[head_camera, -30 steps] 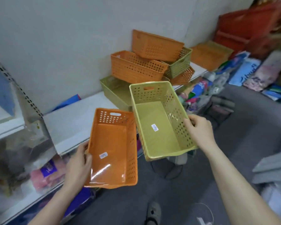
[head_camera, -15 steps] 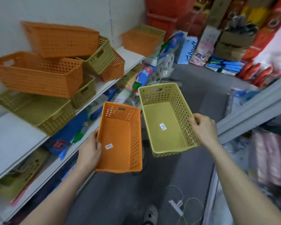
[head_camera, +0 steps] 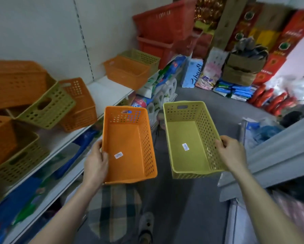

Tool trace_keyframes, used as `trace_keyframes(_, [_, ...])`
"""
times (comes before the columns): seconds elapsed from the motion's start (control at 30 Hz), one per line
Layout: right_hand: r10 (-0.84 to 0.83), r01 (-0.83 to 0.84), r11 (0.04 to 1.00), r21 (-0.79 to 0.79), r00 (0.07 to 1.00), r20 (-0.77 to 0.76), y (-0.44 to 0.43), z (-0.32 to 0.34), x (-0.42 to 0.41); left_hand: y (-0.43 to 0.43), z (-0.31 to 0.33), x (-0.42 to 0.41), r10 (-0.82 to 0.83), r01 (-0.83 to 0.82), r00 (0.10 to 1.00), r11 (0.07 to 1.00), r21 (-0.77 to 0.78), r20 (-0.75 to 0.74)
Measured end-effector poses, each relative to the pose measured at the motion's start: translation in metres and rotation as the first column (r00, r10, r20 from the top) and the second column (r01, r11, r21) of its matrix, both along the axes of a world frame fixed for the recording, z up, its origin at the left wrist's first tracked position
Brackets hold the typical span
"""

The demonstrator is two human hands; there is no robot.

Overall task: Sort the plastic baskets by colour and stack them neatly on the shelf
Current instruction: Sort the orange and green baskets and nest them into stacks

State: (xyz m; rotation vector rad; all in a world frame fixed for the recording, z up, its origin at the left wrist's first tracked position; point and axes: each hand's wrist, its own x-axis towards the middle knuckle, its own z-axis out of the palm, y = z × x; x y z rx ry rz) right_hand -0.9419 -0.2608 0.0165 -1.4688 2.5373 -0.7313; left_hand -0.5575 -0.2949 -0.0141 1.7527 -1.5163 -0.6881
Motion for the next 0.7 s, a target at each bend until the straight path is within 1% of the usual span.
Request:
trace_keyframes(0.13, [0.018, -0.02, 0.998, -0.051, 0.999, -0.042, -0.09, 0.012, -0.035, -0.087, 0.019, -0.031, 0.076, -0.079, 0.993, 0.996, -0.028, -0.092])
trace_keyframes(0.33, [0.123, -0.126, 0.989, -0.075, 0.991, -0.043, -0.216, 0.029, -0.067, -0.19, 0.044, -0.061, 0.153, -0.159, 0.981, 0.987, -0.037, -0.12])
trace_keyframes(0.47, [0.213, -0.214, 0.973, -0.085, 0.977, -0.019, -0.304, 0.033, -0.091, -0.251, 0.053, -0.077, 0.236, -0.247, 0.961, 0.967, -0.057, -0.147])
trace_keyframes(0.57, [0.286, -0.286, 0.954, -0.093, 0.958, -0.011, -0.376, 0.033, -0.112, -0.293, 0.054, -0.09, 0.348, -0.359, 0.914, 0.933, -0.016, -0.206])
trace_keyframes(0.7, [0.385, -0.385, 0.918, -0.1, 0.923, -0.024, -0.471, 0.044, -0.133, -0.344, 0.057, -0.106, 0.506, -0.514, 0.821, 0.857, 0.043, -0.265])
